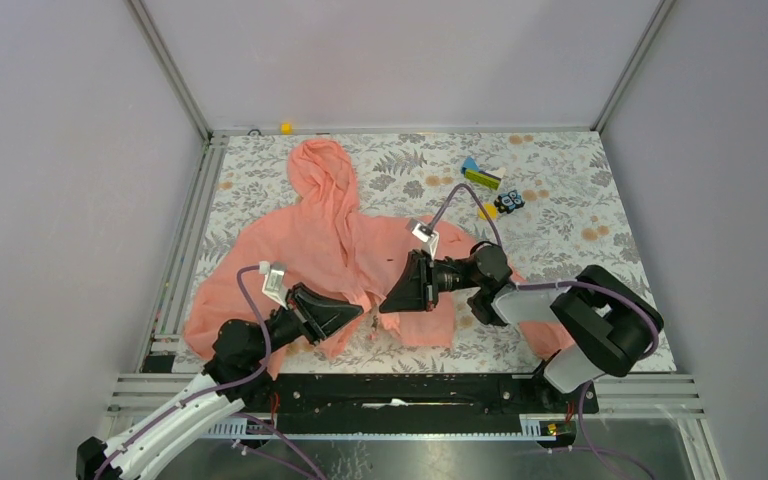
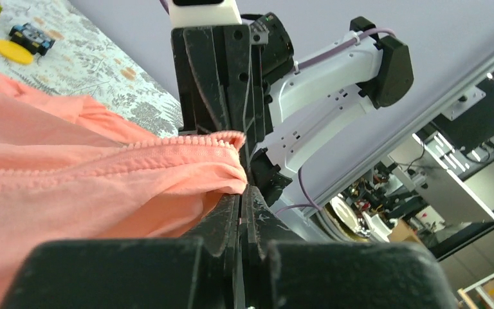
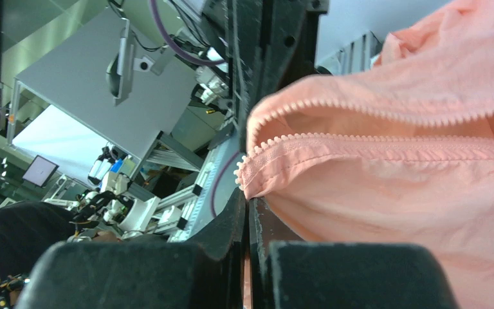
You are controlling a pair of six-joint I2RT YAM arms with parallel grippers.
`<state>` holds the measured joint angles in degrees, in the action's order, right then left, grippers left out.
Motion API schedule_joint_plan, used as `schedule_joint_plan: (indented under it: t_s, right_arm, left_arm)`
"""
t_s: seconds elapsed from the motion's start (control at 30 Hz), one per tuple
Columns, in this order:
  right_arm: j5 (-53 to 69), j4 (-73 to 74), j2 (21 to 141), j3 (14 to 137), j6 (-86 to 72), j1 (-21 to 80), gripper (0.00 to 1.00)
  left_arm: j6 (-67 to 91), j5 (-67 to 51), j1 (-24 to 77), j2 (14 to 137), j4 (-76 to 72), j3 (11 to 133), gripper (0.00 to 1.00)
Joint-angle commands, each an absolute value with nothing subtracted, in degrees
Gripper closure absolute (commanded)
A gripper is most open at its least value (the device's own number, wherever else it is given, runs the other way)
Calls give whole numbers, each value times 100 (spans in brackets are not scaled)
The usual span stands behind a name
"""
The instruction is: Zip up the jacket
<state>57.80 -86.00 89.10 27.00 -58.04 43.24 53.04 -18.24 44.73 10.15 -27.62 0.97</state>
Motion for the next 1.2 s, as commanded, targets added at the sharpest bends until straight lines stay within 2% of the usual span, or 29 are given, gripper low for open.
schedule_joint_plan:
  t_s: [0.0, 0.27, 1.17]
  right_arm:
    - [6163, -9664, 8466, 3125, -6498, 4364, 100]
    - [6303, -9670, 8556, 3330, -6573, 4366, 100]
    - [6093, -9681, 8421, 3473, -6565, 4381, 100]
  left_arm:
    - [4681, -2358, 4456, 973, -3550, -693, 100]
    - [4498, -2444, 4460, 1015, -4327, -825, 100]
    - [4524, -2542, 4457, 1581, -4669, -827, 100]
